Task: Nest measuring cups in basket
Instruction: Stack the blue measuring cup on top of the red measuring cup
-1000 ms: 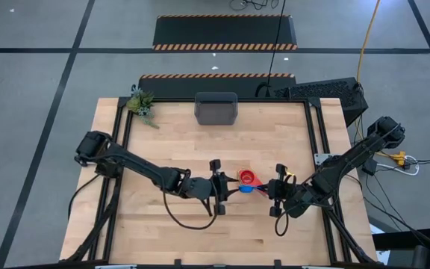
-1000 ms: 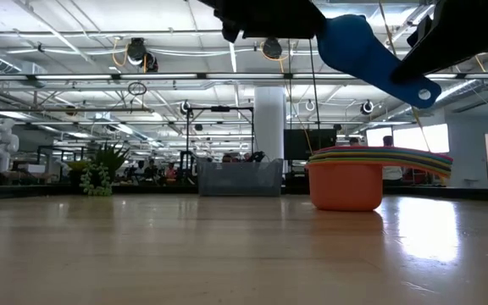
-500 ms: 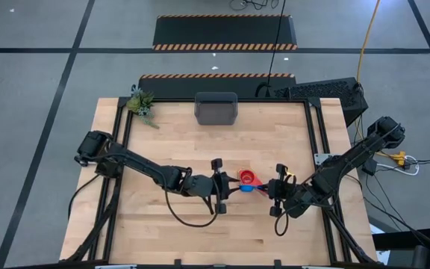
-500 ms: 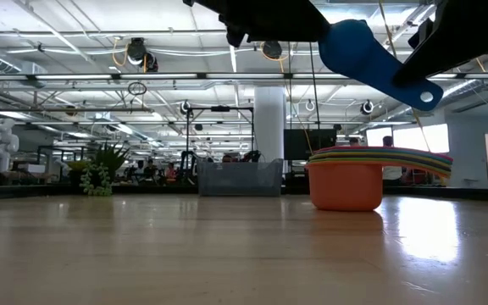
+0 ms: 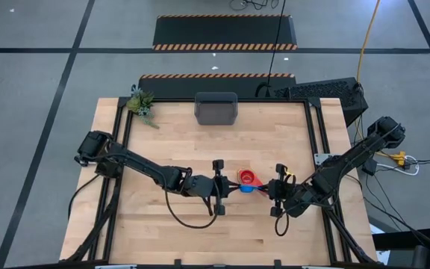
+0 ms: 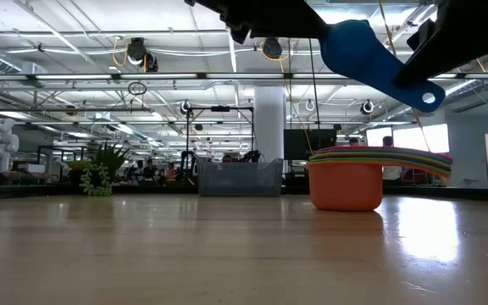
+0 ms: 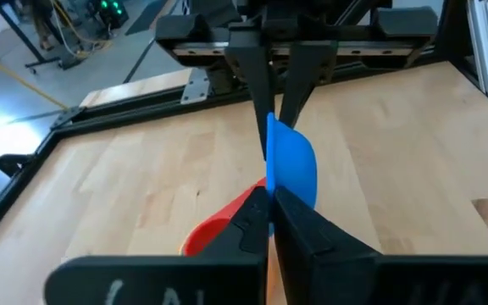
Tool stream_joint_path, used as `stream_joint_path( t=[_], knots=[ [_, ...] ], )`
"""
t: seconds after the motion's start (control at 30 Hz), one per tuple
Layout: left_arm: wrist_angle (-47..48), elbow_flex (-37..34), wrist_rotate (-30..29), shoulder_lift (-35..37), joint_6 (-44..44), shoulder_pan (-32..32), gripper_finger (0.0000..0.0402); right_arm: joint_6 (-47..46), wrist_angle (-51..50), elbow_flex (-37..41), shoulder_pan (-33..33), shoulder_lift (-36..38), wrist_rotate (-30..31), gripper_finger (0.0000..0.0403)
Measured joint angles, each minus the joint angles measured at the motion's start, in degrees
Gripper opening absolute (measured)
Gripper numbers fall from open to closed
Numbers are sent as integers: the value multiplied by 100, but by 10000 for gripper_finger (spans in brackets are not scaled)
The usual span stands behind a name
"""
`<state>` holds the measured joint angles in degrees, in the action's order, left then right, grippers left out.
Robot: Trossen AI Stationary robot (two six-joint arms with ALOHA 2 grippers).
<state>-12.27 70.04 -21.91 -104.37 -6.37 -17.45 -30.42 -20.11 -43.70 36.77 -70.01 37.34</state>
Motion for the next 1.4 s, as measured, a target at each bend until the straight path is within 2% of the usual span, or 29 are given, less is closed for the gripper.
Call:
stream_joint_path(
  t=[0.17,0.37,0.53,0.67,0.8,0.93,1.17,1.3,1.4],
  knots=[
    [-175,0,-33,-3,-315,-60,5,146,19,-2,160,60,235,32],
    [-140,-2,-223,162,-485,-200,3,105,-293,-4,508,391,707,105],
    [-78,-13,-687,333,-716,-422,2,109,-315,-4,868,708,982,159],
    [33,-184,-954,612,-745,-553,2,133,-392,-4,1165,899,1283,185],
    [-69,-710,-1273,1047,-614,-693,2,132,-543,-4,1401,1023,1535,194],
    [-1114,-1599,-1476,1589,-670,-847,2,316,-511,-4,1544,1047,1824,194],
    [-4054,-3207,-1361,2064,-1407,-1009,2,465,-296,105,1574,1044,2313,194],
    [-4938,-3685,-1004,2049,-1468,-900,2,1126,732,422,1498,1042,2735,194],
    [-5335,-3813,-596,2000,-1383,-738,2,1941,1965,782,1382,1042,2726,194]
  ],
)
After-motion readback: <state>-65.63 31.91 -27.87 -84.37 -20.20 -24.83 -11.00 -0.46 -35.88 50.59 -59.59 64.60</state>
